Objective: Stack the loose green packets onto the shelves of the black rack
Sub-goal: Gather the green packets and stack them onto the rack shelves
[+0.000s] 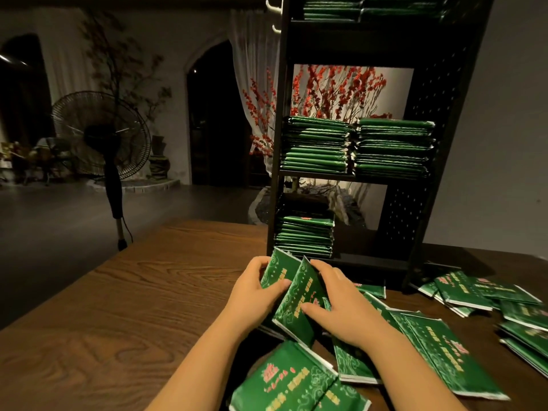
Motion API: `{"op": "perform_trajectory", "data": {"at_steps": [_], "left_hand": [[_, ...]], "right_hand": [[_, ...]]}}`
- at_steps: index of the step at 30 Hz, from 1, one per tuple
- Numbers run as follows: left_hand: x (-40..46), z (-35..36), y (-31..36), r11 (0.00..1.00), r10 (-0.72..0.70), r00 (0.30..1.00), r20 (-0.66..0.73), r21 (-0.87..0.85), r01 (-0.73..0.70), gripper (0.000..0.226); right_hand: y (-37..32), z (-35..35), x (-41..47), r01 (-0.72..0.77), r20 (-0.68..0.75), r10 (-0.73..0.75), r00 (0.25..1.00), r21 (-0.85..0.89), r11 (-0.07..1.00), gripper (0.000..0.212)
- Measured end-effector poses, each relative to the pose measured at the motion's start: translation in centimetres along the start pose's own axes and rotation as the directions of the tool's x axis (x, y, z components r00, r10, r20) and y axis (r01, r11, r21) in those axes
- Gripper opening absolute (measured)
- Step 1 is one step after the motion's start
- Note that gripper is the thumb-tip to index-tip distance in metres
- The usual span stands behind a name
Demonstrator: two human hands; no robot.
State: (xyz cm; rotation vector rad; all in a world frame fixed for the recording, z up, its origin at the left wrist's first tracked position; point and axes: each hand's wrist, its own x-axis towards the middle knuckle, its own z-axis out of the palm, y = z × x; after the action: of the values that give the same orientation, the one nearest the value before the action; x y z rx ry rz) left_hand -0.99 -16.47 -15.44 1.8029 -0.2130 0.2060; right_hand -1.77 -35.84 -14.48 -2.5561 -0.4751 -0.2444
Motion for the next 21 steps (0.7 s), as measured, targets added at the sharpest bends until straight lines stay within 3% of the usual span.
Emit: {"op": "perform_trajectory", "data": {"at_steps": [5, 11, 16, 21], "left_hand": [[0.2, -0.5, 0.0, 0.984, -0.013, 0.999, -0.039, -0.177, 0.005, 0.03], [0.2, 0.2, 0.1, 0.902, -0.09, 0.996, -0.001, -0.423, 0.081, 0.022], [0.2, 0.8, 0.0, 0.936, -0.072, 0.997, 0.014, -0.344, 0.073, 0.019], [0.1, 0.3, 0.1, 0.961, 0.012, 1.0, 0.024, -0.277, -0.005, 0.041]], "right_hand": [[-0.5, 0.2, 0.1, 0.012, -0.127, 0.034, 0.991, 0.342, 0.94, 0.081], [-0.7, 0.0, 0.3, 0.014, -0.207, 0.088, 0.974, 0.446, 0.895, 0.038], [-1.0, 0.3, 0.5, 0.062, -0.246, 0.045, 0.968, 0.413, 0.909, 0.04], [-1.3, -0.4, 0.2, 0.092, -0.284, 0.039, 0.958, 0.435, 0.896, 0.055]]}}
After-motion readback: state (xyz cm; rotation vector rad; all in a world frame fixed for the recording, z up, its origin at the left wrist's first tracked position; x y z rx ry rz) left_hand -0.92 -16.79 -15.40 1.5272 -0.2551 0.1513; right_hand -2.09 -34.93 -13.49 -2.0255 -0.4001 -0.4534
